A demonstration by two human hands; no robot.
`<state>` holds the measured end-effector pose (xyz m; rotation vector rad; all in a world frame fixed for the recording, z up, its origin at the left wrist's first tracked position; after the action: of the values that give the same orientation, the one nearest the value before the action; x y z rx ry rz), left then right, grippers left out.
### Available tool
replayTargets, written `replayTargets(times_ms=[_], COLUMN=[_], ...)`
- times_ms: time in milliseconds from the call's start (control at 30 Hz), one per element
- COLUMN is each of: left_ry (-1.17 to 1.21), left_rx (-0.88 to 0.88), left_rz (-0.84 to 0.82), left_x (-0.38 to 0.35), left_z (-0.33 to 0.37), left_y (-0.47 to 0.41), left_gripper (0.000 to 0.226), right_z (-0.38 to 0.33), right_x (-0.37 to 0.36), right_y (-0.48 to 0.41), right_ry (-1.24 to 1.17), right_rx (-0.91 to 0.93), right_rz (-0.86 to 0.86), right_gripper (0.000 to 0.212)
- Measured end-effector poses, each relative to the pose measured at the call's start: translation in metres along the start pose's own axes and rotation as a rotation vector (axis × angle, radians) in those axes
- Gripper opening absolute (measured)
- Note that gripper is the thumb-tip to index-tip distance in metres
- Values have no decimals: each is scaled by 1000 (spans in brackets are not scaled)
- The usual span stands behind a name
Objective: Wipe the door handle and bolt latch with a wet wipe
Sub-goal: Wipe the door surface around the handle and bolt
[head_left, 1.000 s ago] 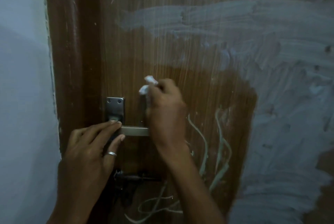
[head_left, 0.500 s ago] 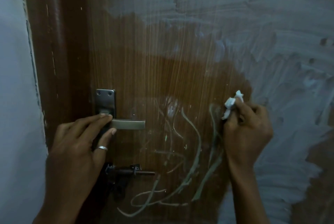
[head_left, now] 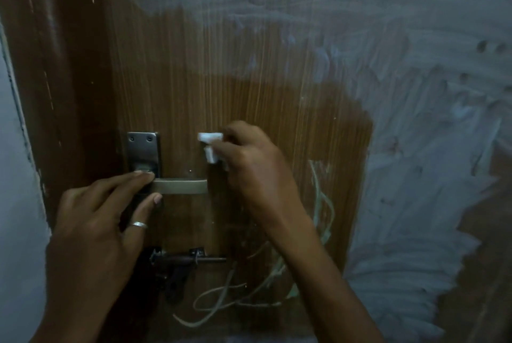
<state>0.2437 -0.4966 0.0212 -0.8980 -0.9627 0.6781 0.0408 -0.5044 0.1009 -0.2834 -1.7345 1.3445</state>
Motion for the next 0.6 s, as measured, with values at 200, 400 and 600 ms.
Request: replayTargets(times_ms=[200, 400, 600], left_ry=[30, 54, -4], left_rx=[2, -1, -37], left_rz=[28, 36, 46], left_x=[-2, -6, 1], left_z=[0, -6, 2], left_y=[0, 1, 0], left_gripper=[35, 43, 37], right_z=[98, 42, 4], right_x=[91, 29, -50], right_y=[89, 43, 81], right_ry=[70, 0, 47], right_rx=[-374, -182, 152], right_rz=[592, 408, -119], right_gripper=[23, 28, 43])
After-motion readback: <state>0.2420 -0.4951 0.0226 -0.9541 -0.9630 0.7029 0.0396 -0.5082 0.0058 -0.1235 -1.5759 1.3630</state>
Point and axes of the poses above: each hand's wrist, its own y-axis away from the middle knuckle, its own x-axis out of the back of the hand, z = x × y, the point moved 6 cm from there along -y, towards the middle knuckle, and after that the axes turned 8 degrees about -y, right-handed, at the moved point
